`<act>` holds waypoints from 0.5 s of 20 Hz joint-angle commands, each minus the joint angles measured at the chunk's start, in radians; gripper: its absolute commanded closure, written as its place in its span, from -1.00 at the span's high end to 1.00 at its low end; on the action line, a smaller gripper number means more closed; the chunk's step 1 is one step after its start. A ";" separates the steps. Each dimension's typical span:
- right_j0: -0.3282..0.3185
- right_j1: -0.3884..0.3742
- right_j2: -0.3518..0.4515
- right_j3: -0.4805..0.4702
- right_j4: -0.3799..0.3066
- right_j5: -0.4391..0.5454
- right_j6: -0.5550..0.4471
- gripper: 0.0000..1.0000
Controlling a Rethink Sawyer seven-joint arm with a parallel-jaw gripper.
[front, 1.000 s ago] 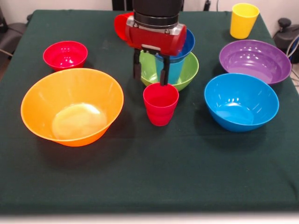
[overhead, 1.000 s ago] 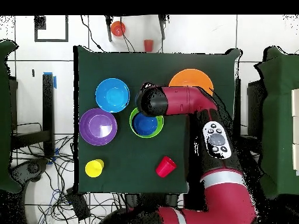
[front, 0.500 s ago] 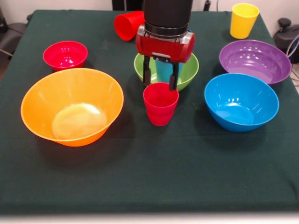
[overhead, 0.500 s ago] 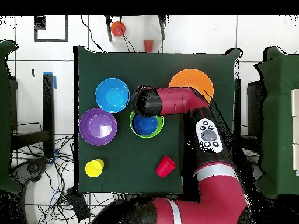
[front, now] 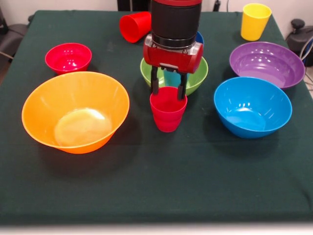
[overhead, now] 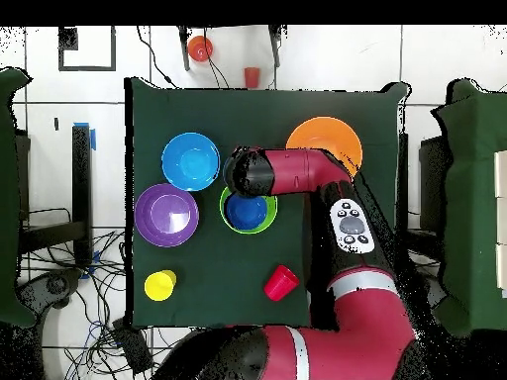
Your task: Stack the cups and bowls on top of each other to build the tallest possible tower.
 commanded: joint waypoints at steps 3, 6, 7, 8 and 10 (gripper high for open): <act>0.022 0.039 0.035 -0.065 -0.044 0.069 -0.086 1.00; 0.018 0.043 0.036 -0.080 -0.044 0.082 -0.095 1.00; 0.014 0.043 0.038 -0.081 -0.042 0.086 -0.100 1.00; 0.013 0.041 0.038 -0.086 -0.041 0.096 -0.104 1.00; 0.010 0.039 0.038 -0.093 -0.039 0.112 -0.112 1.00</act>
